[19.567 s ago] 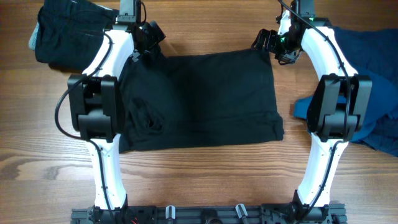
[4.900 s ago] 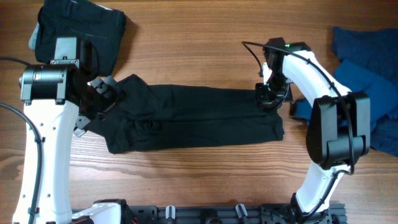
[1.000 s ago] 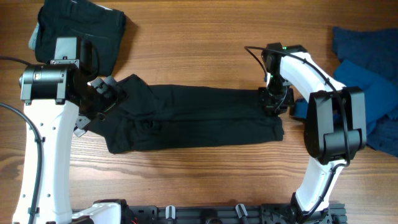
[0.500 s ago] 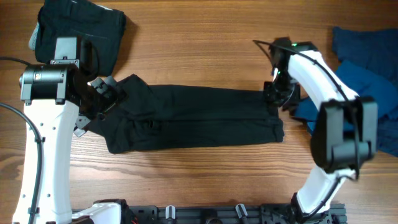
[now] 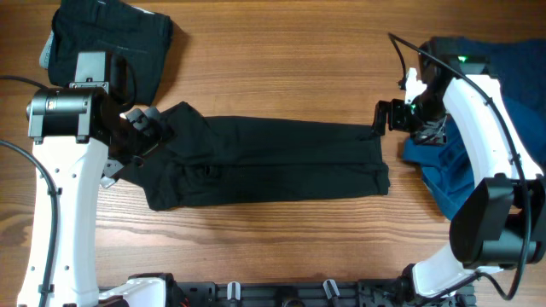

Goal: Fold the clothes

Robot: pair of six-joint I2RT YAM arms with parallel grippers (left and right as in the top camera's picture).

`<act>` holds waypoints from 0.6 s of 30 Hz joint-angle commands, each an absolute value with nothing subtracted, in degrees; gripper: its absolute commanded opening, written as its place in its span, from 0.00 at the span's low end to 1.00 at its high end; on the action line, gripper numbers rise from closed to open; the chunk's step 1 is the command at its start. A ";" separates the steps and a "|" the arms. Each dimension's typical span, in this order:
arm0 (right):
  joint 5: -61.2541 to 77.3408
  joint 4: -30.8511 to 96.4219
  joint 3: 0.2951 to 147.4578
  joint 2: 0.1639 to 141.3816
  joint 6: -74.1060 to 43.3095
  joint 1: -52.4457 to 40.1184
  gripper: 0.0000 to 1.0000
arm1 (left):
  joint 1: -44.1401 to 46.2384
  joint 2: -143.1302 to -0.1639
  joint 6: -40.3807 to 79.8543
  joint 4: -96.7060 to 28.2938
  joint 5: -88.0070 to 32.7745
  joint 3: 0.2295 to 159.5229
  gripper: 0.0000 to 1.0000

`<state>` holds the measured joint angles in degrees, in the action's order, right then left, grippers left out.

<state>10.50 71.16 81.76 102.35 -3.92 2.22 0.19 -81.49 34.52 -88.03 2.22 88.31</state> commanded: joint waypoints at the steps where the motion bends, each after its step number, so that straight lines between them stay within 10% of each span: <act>1: 18.22 68.95 76.99 102.02 0.56 2.44 0.99 | -0.23 -81.52 33.21 -88.05 2.15 87.96 1.00; 18: 21.10 57.45 67.37 107.35 -2.13 4.36 0.99 | -0.23 -81.52 33.21 -88.53 2.13 87.96 1.00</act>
<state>18.79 57.67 67.83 104.88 -2.28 4.29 0.19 -81.49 34.30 -88.66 2.20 88.31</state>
